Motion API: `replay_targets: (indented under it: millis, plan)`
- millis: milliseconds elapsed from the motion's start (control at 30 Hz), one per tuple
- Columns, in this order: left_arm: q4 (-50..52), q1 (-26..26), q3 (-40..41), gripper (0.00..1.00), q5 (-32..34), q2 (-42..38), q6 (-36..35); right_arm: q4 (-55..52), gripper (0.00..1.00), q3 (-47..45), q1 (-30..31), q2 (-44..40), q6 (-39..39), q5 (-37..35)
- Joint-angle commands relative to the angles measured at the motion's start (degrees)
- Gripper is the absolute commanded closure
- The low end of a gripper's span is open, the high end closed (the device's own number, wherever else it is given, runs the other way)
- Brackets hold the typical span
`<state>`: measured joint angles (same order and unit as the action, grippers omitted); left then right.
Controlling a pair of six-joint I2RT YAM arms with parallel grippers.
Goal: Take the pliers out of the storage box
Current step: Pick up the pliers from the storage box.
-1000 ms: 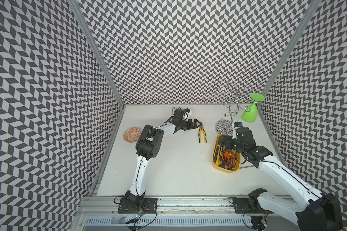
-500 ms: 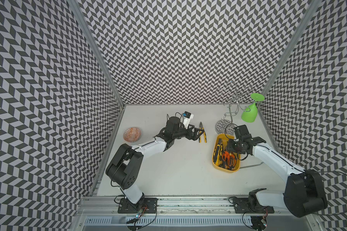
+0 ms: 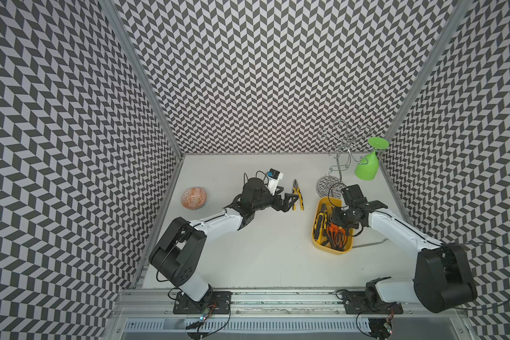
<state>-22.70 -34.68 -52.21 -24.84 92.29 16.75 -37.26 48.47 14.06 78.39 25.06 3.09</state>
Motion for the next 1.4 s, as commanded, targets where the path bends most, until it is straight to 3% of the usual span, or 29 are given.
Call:
replay_targets:
  millis: [0, 167, 533, 900, 1133, 1367]
  plan:
    - [-2.4, 0.0, -1.0, 0.02, -1.0, 0.4, 0.9, 0.2, 0.99, -0.6, 0.0, -1.9, 0.0, -1.2]
    - [-2.8, 0.0, -1.0, 0.02, -2.2, 0.7, 3.1, 2.2, 1.00, -1.6, 1.1, -5.4, -0.2, -3.5]
    - [-4.3, 0.2, -2.2, 0.02, -2.6, 0.9, 14.7, 5.8, 1.00, -4.1, 11.5, -10.5, 2.4, -22.5]
    - [-13.2, -1.2, -4.6, 0.09, -8.0, 3.0, 33.5, 22.9, 1.00, -12.5, 19.7, -26.7, -6.6, -22.8]
    - [-18.2, -4.5, -4.2, 0.15, -6.4, 2.1, 35.3, 30.9, 1.00, -15.6, 24.8, -30.6, -9.6, -25.7]
    - [-15.7, -9.0, -5.7, 0.20, -1.6, 3.4, 33.9, 34.4, 1.00, -13.6, 27.2, -29.5, -9.6, -25.8]
